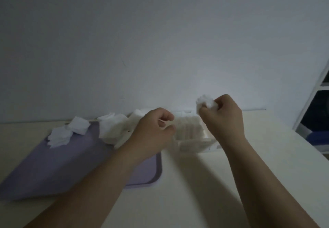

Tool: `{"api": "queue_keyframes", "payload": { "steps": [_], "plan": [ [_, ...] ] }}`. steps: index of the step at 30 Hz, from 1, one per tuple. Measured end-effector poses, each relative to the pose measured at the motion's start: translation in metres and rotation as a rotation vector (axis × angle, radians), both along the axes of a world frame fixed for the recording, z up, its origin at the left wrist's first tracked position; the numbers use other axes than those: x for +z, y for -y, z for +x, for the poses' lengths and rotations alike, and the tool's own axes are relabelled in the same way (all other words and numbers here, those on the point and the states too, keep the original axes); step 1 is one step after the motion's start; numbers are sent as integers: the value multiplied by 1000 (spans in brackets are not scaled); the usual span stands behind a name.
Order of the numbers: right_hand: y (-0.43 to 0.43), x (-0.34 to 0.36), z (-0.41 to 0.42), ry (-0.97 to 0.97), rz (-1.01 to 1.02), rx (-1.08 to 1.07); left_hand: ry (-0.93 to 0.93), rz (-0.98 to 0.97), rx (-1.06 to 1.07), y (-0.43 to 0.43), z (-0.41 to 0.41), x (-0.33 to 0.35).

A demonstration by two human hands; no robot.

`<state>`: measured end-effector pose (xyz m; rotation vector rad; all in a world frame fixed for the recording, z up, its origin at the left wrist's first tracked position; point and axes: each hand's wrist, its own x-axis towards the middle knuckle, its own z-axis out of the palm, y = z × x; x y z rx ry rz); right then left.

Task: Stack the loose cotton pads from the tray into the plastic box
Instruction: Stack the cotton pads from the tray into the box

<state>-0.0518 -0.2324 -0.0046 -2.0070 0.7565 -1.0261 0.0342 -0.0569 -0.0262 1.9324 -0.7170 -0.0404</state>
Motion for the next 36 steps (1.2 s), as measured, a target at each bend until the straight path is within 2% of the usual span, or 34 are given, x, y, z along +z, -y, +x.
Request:
{"api": "queue_keyframes", "payload": {
  "steps": [4, 7, 10, 16, 23, 28, 33, 36],
  "plan": [
    [32, -22, 8, -270, -172, -149, 118, 168, -69, 22, -6, -12],
    [30, -28, 12, -325, -267, -144, 165, 167, -81, 27, -9, -17],
    [25, -30, 14, -460, -355, -124, 154, 139, -82, 28, -7, -22],
    [19, -19, 11, -669, -306, 44, 202, 90, -96, 29, -6, -30],
    [19, -29, 13, -517, -287, -23, 173, 115, -100, 29, -7, -31],
    [19, -25, 13, -575, -226, 98, 158, 124, -91, 28, -9, -31],
    [9, -15, 6, -545, -197, 82, 298, 137, -61, 22, -10, -36],
    [4, -10, 3, -524, -205, 56, 334, 77, -7, 8, -7, -31]
  ]
}}
